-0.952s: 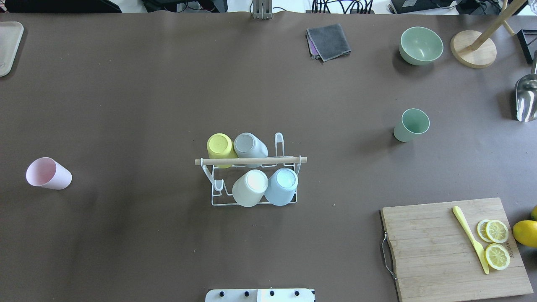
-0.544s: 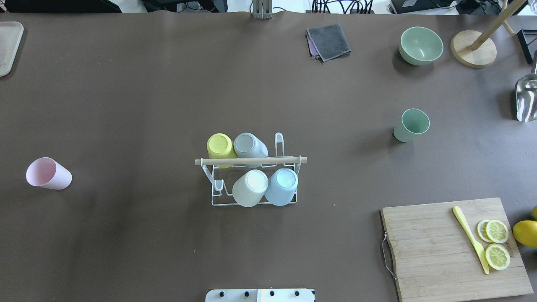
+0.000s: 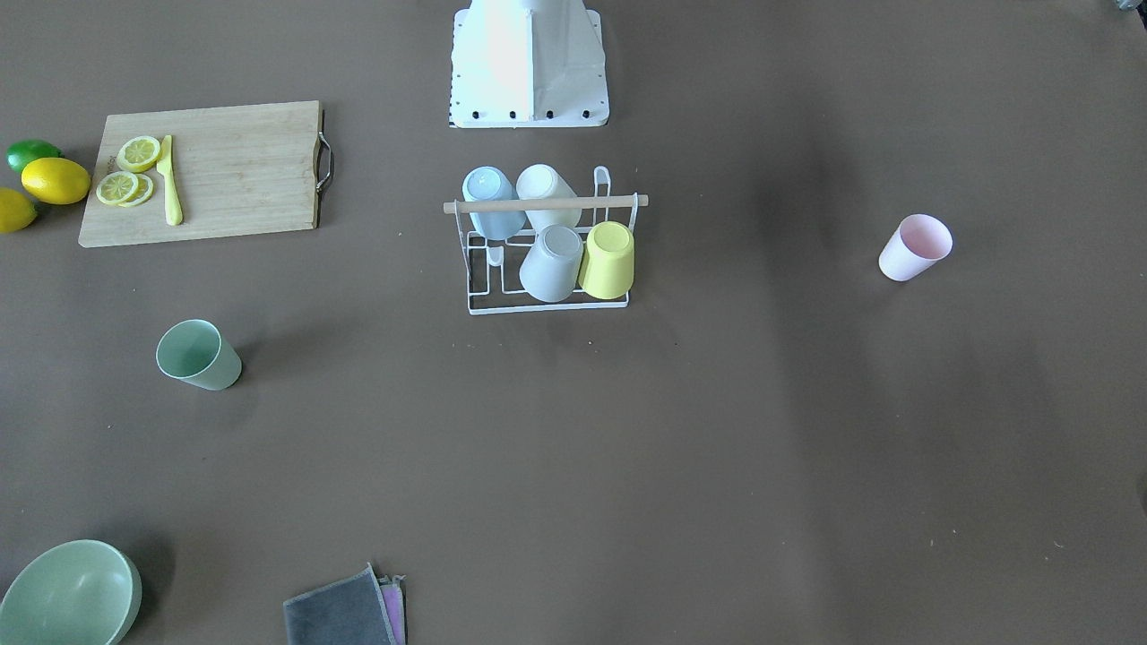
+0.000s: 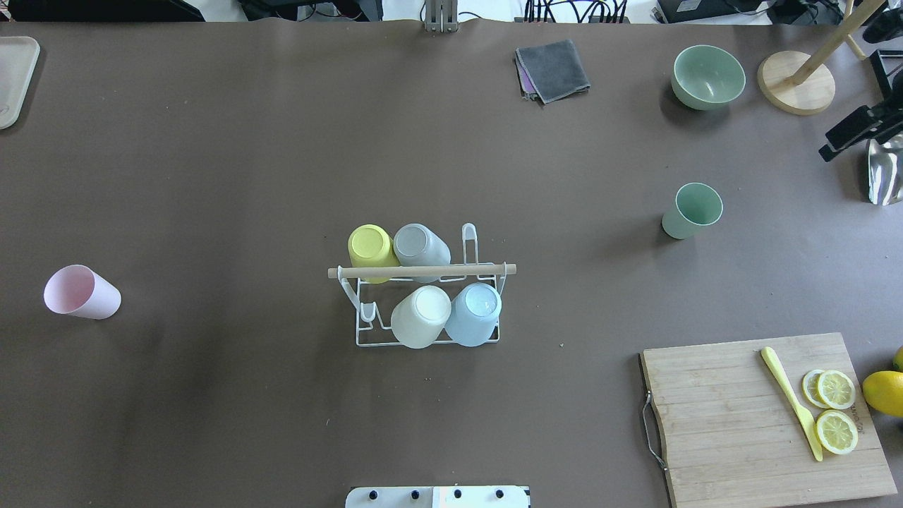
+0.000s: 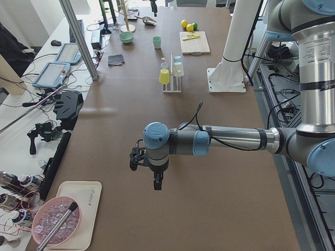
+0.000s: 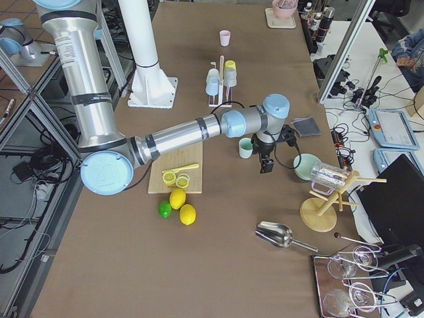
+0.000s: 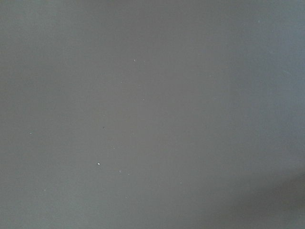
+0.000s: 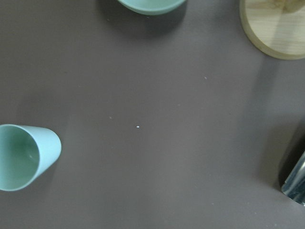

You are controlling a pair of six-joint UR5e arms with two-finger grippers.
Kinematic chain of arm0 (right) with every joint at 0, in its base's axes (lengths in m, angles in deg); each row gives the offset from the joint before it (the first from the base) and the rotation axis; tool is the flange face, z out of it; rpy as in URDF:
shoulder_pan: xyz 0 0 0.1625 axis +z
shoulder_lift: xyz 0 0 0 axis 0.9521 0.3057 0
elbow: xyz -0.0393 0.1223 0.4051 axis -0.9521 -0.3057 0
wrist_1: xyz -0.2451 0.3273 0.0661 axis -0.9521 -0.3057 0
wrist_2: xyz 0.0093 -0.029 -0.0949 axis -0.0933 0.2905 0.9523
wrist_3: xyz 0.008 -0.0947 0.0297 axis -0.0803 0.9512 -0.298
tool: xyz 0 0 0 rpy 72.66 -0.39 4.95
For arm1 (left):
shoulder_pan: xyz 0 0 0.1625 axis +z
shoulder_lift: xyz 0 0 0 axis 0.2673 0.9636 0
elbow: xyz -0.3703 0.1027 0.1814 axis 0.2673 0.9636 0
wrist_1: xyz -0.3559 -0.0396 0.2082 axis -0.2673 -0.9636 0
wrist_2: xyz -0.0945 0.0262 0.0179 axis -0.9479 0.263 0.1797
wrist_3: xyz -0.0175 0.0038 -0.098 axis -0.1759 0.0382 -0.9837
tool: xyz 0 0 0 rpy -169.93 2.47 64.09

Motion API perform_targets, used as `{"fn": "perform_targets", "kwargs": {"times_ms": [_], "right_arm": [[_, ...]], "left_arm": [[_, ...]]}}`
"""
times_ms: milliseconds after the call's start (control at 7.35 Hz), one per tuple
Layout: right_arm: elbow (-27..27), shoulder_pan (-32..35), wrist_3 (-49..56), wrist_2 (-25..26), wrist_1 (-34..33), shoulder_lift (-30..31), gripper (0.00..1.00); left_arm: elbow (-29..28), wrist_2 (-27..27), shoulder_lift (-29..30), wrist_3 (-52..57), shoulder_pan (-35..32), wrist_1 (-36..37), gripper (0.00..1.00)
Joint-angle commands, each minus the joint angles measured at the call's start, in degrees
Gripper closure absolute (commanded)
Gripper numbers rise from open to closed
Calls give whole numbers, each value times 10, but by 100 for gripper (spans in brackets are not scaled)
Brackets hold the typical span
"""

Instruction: Place cup on cup holder

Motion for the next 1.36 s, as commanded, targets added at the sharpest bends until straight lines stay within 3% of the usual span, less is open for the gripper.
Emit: {"fn": "perform_targets", "kwargs": {"times_ms": [0, 408, 680, 1224], "right_arm": [[1, -71, -48, 32, -22, -66, 0], [-9, -137, -45, 55, -40, -85, 0], [-39, -153, -38, 81, -95, -149, 0], [-128, -155, 35, 116, -122, -229, 0]], "left_arm": [[0, 0, 0, 0, 0, 0, 1], [0, 0, 0, 0, 0, 0, 1], [0, -1, 0, 0, 0, 0, 1], [1, 0, 0, 0, 0, 0, 1]]}}
